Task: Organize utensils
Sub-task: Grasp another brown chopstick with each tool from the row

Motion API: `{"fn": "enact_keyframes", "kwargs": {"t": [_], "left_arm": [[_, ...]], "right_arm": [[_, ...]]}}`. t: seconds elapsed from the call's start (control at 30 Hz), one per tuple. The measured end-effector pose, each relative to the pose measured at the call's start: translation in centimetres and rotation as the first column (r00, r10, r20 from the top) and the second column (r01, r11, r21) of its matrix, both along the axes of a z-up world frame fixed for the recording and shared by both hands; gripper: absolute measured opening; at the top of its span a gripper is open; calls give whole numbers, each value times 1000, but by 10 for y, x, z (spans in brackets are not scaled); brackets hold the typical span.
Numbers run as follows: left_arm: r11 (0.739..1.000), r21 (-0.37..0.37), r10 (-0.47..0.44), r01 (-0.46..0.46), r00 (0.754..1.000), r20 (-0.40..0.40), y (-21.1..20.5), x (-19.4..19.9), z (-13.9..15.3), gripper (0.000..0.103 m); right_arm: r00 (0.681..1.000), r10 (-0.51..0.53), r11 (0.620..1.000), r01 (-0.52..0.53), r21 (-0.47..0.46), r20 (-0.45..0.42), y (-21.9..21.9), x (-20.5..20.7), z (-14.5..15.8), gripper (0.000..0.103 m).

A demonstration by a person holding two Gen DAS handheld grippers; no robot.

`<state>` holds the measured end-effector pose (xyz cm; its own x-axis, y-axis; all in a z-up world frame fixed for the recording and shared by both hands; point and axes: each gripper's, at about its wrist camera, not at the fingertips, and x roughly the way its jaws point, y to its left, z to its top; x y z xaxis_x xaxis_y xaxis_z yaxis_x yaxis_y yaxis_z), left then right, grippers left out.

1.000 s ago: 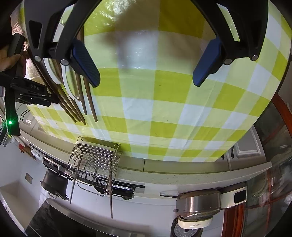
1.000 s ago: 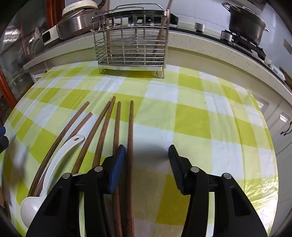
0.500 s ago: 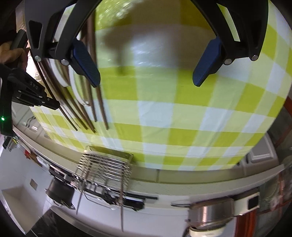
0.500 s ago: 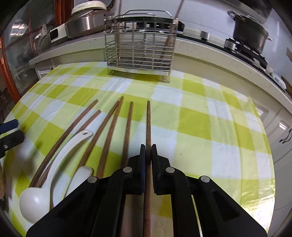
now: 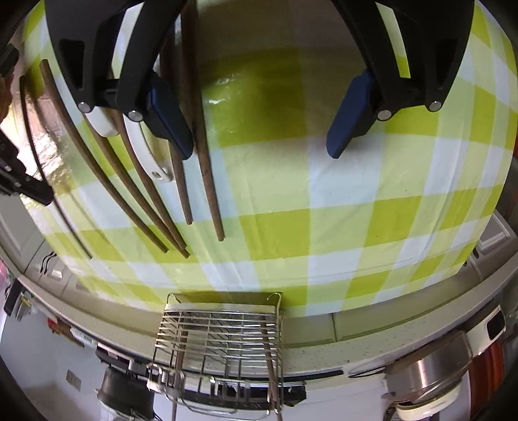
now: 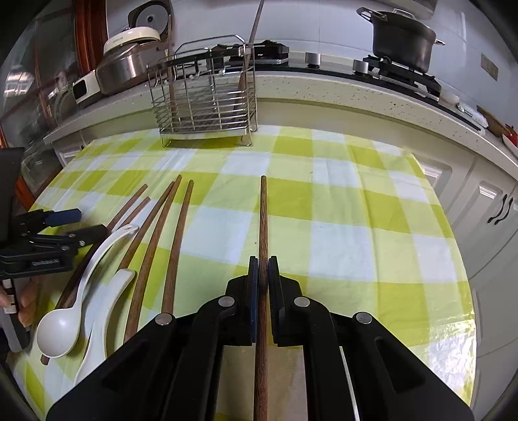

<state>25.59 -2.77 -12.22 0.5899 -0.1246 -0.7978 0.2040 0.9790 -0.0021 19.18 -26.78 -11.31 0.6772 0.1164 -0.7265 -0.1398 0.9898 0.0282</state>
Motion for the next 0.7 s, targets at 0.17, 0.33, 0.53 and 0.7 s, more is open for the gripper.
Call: {"fn": "enact_keyframes", "kwargs": {"t": [0.17,0.33,0.53,0.7], "left_arm": [[999,19,-42,42,999,18,-10,1,0,66],[992,41,-119,118,992,41,-24,-5,3,28],[985,34,-173,171,984,44,-26,-16,3,7],[986,-30,-163,164,986,39,-12,-22,3,6]], "right_arm": [[1000,1,1000,-1,21,4,-1,0,0,9],[1000,4,999,-4,36,-2,1,2,-3,9],[1000,1,999,-1,54,-2,1,2,-2,9],[1000,-2,998,1,64,2,2,-1,-2,9]]}}
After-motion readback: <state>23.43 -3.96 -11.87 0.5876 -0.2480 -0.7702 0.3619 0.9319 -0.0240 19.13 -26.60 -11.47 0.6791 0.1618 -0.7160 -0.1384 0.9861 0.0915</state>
